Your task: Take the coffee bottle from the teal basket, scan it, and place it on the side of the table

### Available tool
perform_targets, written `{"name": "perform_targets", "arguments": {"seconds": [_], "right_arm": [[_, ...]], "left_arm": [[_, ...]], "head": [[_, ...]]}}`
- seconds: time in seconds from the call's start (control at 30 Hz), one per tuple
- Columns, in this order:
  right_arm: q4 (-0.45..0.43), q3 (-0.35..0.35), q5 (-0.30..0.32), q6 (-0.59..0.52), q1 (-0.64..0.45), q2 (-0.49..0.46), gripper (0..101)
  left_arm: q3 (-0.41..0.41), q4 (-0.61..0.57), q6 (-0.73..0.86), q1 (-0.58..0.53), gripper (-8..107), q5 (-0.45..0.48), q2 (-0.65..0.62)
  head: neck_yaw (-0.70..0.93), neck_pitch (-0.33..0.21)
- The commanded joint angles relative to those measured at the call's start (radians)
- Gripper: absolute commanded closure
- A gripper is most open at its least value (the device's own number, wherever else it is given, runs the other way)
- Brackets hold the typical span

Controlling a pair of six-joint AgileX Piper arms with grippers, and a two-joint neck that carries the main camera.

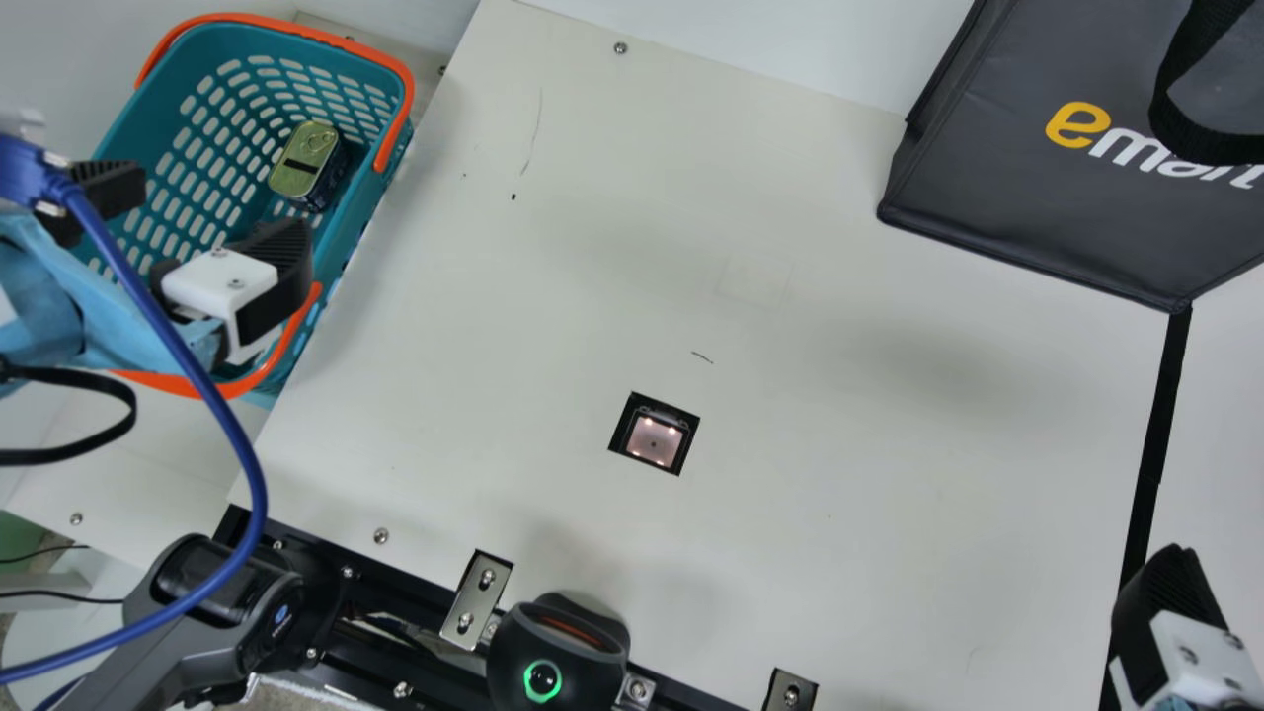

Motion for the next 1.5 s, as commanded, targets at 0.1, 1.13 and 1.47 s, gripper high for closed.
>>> {"name": "perform_targets", "arguments": {"seconds": [0.1, 1.13, 1.47], "right_arm": [[0.0, 0.0, 0.0, 0.0, 0.0, 0.0, 6], [0.0, 0.0, 0.001, 0.0, 0.0, 0.0, 6], [0.0, 0.0, 0.001, 0.0, 0.0, 0.0, 6]], "left_arm": [[0.0, 0.0, 0.0, 0.0, 9, 0.0, 0.0], [0.049, -0.037, 0.004, 0.421, 9, -0.081, 0.088], [0.066, -0.184, 0.277, 0.588, 9, -0.177, 0.242]], "head": [[0.004, -0.029], [0.004, -0.029], [0.004, -0.029]]}}
